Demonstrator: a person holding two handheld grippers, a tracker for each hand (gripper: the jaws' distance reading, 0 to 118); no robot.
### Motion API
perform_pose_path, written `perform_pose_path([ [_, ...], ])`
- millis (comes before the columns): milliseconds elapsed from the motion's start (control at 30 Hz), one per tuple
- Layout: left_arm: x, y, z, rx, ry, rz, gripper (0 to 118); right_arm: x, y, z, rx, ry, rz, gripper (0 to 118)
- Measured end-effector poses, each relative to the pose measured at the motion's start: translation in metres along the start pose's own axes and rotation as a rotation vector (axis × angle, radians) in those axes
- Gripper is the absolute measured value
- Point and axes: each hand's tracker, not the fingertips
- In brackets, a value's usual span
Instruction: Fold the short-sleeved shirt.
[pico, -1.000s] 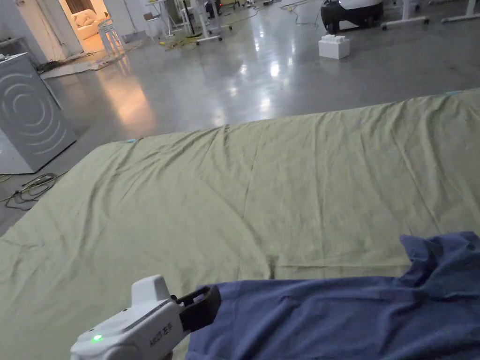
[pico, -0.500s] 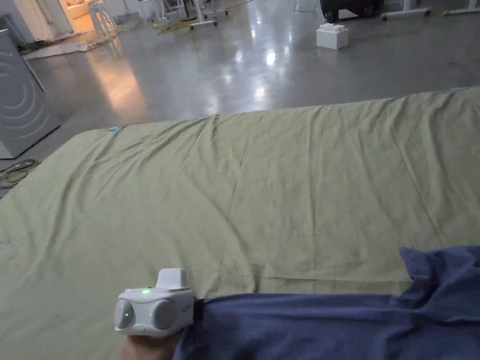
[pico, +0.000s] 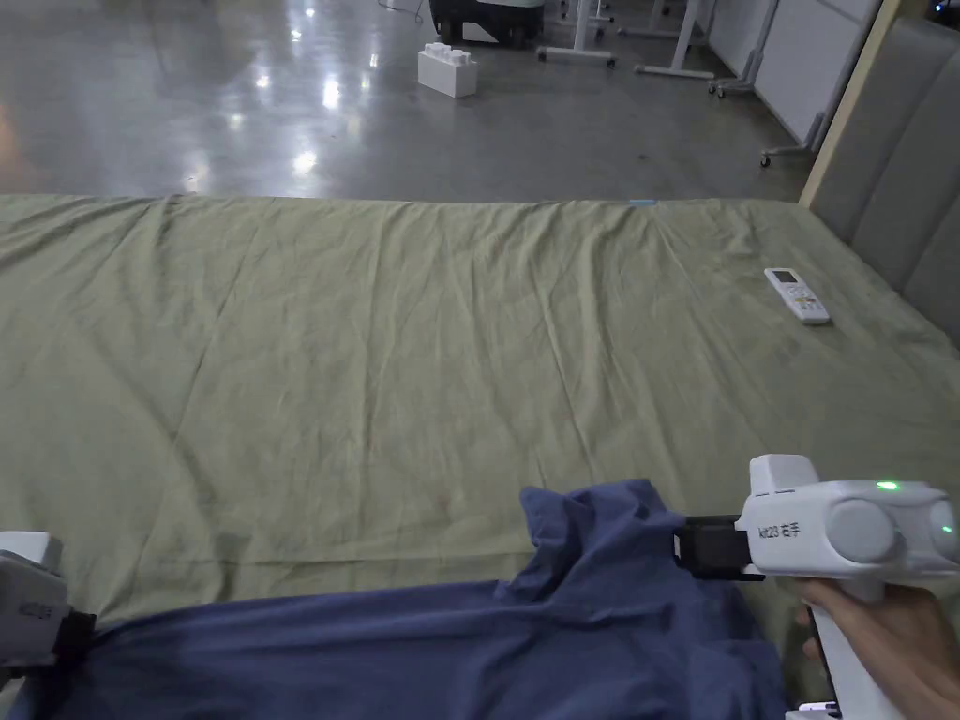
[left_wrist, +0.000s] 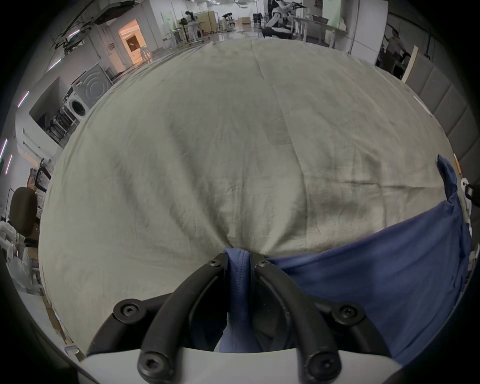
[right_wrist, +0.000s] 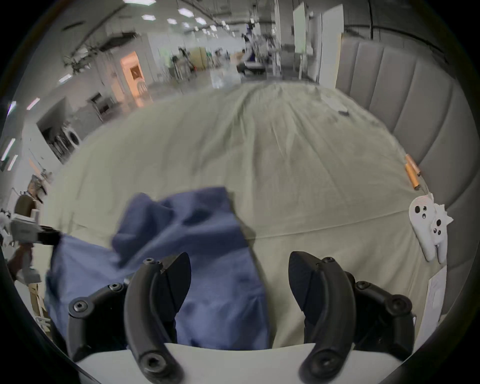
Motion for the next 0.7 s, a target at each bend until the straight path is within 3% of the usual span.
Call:
perform_pose_path([
  [67, 0.001, -0.001, 0.002, 0.004, 0.003, -0.001, 15, -0.006, -0.014, -0.023, -0.088, -0.066, 0.045, 75],
  [100, 0.002, -0.003, 0.003, 0.006, 0.003, 0.000, 15, -0.013, -0.026, -0.028, -0.125, -0.053, 0.069, 64],
  [133, 0.001, -0.003, 0.003, 0.009, 0.003, 0.001, 15, -0.018, -0.031, -0.018, -0.002, -0.086, 0.114, 62],
  [167, 0.000, -0.003, 0.004, 0.012, 0.003, 0.000, 15, -0.020, -0.030, -0.011, 0.017, -0.092, 0.126, 55],
  [200, 0.000, -0.003, 0.006, 0.014, 0.002, -0.002, 15, -0.019, -0.029, -0.009, -0.013, -0.054, 0.092, 38],
  [233, -0.001, -0.002, 0.010, 0.012, -0.002, -0.001, 15, -0.022, -0.024, -0.007, -0.020, -0.039, 0.098, 8],
  [267, -0.006, 0.000, 0.014, 0.012, -0.013, 0.004, 15, -0.020, -0.022, -0.004, -0.027, -0.031, 0.096, 3],
  [367, -0.014, -0.006, 0.055, 0.134, -0.060, 0.097, 15, -0.015, -0.018, 0.039, 0.092, 0.080, 0.021, 3],
  [433, -0.023, -0.017, 0.097, 0.303, -0.150, 0.122, 15, -0.015, -0.028, 0.080, 0.210, 0.140, 0.036, 3],
  [567, -0.042, -0.090, 0.177, 0.474, -0.239, 0.110, 15, -0.010, -0.078, 0.162, 0.315, 0.185, 0.042, 3],
  [700, -0.055, -0.167, 0.210, 0.522, -0.265, 0.181, 15, -0.002, -0.154, 0.218, 0.383, 0.190, -0.043, 3],
])
